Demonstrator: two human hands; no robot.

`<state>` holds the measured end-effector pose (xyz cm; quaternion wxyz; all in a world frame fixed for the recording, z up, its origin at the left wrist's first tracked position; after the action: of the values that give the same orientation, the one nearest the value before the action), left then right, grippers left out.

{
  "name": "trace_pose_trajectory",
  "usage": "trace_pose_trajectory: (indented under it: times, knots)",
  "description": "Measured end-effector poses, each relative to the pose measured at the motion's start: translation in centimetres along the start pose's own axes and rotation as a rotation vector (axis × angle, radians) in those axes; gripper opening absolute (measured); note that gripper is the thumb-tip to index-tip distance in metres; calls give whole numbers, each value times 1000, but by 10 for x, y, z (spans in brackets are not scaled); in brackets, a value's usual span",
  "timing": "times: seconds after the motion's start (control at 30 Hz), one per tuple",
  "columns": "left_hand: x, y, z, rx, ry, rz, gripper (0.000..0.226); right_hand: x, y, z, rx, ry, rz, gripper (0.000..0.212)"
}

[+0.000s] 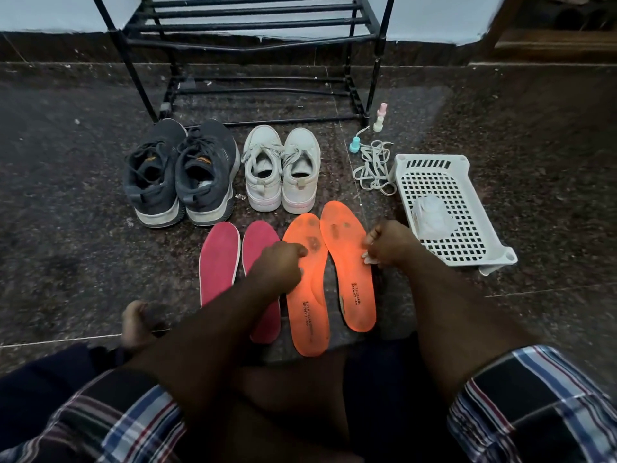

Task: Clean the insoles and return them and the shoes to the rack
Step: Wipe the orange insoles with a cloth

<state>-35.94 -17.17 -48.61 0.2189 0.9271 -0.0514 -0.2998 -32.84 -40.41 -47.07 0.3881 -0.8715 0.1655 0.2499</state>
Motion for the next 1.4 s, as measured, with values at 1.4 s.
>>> trace_pose_trajectory:
  times: [1.4]
  knots:
    - [19,-51,-4,107,78,30,61,-26,-59,64,-383,-49,-483,14]
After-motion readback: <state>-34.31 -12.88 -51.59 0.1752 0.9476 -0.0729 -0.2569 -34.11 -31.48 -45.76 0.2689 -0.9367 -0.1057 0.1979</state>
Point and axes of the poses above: each hand's wrist, its own x-axis towards the middle knuckle, its own z-axis out of the palm, y = z × x, the point moved 2 cm from there along x, towards the middle knuckle, and after that the axes turned 7 degrees about -y, right-handed, at the moved point
